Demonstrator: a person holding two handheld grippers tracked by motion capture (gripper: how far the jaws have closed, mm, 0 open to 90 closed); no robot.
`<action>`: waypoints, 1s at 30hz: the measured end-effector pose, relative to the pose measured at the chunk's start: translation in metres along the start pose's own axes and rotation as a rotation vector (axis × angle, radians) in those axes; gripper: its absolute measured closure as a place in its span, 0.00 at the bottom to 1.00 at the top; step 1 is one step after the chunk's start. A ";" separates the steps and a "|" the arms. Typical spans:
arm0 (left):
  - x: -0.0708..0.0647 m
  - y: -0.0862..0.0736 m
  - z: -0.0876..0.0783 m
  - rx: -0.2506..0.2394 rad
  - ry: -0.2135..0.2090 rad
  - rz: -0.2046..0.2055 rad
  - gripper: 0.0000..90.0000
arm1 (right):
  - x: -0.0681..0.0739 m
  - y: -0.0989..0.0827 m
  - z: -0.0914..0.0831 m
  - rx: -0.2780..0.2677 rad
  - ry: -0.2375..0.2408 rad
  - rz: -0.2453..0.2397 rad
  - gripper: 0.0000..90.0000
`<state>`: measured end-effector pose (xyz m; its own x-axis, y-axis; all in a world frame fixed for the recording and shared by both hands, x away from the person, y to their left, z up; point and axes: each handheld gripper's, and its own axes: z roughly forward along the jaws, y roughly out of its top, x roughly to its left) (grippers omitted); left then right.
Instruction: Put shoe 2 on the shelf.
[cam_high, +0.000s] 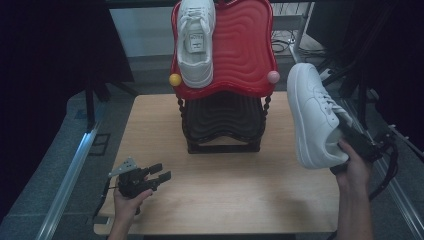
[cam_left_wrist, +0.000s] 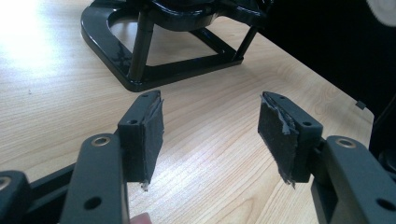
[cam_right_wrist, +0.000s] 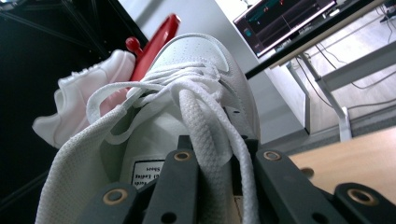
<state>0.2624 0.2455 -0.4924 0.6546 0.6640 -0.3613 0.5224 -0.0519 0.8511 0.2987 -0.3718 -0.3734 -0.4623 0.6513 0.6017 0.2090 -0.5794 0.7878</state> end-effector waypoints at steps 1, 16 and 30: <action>0.000 0.000 0.000 -0.001 0.001 -0.001 0.46 | 0.002 0.003 0.001 -0.005 0.001 0.001 0.93; 0.001 -0.001 0.000 0.000 0.009 0.006 0.46 | 0.037 0.049 0.027 -0.062 0.006 -0.004 0.92; 0.001 -0.001 0.002 0.014 0.006 0.006 0.46 | 0.094 0.097 0.083 -0.097 -0.031 -0.048 0.92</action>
<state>0.2639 0.2448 -0.4948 0.6542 0.6684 -0.3540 0.5261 -0.0658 0.8479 0.3468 -0.3266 -0.2292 -0.4427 0.6934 0.5685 0.1024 -0.5908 0.8003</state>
